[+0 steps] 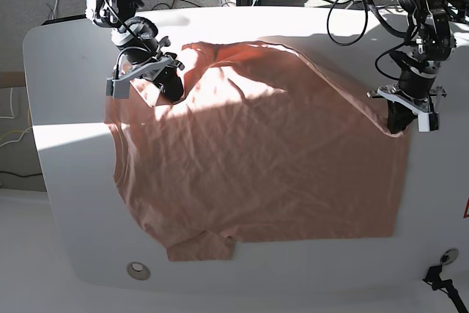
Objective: Fold the T-shirt properly
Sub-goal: 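Pull the grasped shirt edges toward the robot to straighten the shirt, then release and regrasp the shirt's collar-side corners with both grippers, then drag the shirt toward the robot with both grippers to flatten it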
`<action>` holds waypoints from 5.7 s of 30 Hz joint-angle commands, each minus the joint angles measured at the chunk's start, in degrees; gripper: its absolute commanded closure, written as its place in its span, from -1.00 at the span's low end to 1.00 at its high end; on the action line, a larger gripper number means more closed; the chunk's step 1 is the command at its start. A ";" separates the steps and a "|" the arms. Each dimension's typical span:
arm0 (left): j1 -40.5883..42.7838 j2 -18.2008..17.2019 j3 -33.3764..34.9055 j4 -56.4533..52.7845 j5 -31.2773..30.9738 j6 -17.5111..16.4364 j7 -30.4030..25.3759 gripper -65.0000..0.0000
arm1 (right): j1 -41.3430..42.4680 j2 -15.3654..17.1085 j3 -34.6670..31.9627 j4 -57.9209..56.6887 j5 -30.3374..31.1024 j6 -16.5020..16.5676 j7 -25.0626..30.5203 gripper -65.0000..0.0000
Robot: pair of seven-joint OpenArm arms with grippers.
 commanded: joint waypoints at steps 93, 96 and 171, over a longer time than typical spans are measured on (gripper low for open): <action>-4.04 -7.56 -3.59 -17.50 14.81 -6.13 -12.58 -0.52 | 13.58 4.80 12.54 -33.52 -33.87 22.21 6.10 1.00; -4.13 -7.65 -3.59 -20.66 11.99 -9.39 -12.58 -0.52 | 13.49 4.71 12.45 -33.52 -33.87 22.21 6.10 1.00; -0.17 -4.75 -7.81 -16.00 8.39 -16.42 3.60 -0.54 | -13.41 3.57 16.50 -9.61 -33.78 22.21 5.75 1.00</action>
